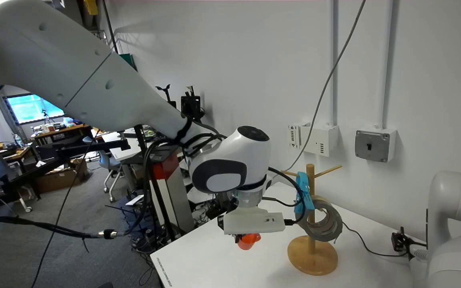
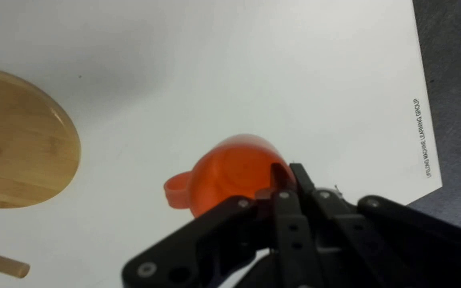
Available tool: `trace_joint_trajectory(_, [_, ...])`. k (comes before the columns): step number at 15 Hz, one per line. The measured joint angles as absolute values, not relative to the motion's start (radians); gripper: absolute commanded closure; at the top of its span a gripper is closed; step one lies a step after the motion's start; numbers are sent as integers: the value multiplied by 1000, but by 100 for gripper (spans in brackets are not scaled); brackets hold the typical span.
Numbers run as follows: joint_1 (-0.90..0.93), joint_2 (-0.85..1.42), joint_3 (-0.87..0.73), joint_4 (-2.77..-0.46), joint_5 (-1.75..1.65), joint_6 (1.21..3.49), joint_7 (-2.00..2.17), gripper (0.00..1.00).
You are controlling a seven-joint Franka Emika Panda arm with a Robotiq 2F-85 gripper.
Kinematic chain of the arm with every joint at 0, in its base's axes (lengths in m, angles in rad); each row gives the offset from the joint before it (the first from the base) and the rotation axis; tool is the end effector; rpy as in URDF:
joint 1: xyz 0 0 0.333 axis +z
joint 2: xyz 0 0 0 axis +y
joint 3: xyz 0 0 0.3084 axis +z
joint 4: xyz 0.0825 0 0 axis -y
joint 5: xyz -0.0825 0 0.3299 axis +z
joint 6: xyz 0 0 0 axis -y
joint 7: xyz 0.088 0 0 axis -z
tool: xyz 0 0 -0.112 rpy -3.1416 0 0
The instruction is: Hang the cup on the wooden stand
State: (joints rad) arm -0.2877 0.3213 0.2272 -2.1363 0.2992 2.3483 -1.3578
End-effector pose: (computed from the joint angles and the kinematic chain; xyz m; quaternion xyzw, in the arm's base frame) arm 0.5237 -0.0285 0.2801 -0.8517 -0.5032 -0.0482 0.1380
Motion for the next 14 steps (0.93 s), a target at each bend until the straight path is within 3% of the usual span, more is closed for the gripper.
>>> trace_joint_trajectory(14, [-245, 318, 193, -2107, 370, 2312, -1463, 99])
